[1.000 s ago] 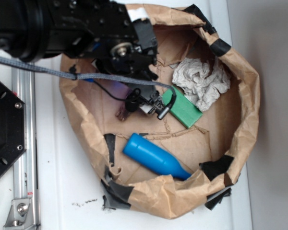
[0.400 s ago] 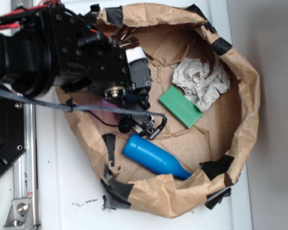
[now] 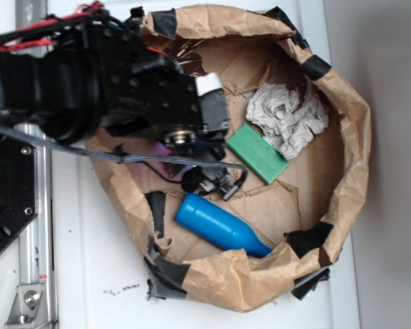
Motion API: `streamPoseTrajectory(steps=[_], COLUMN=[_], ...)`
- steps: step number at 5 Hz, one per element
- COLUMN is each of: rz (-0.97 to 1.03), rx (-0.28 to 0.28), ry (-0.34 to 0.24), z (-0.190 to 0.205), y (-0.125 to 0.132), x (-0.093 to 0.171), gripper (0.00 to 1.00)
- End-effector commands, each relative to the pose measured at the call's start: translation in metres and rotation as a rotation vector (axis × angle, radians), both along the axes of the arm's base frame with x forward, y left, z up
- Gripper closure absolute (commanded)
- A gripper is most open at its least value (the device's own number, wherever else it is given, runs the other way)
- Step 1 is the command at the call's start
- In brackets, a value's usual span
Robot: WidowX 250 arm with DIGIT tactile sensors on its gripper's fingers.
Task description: Grab the wood chip.
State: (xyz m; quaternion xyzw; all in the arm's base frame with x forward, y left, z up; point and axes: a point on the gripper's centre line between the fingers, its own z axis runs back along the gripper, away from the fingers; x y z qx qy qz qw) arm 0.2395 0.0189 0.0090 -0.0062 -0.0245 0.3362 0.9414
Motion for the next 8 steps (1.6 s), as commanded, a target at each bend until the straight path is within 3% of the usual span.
streamPoseTrajectory(steps=[1, 5, 6, 7, 8], rz=[-0.05, -0.068, -0.092, -0.235, -0.426], rx=[0.017, 0.049, 0.078, 0.112, 0.107], ry=[0.015, 0.018, 0.039, 0.026, -0.055], z=[-0.013, -0.012, -0.007, 0.039, 0.089], y=[-0.007, -0.006, -0.001, 0.01, 0.02], x=[0.002, 0.004, 0.007, 0.012, 0.022], gripper=[1.0, 1.0, 1.0, 1.0, 1.0])
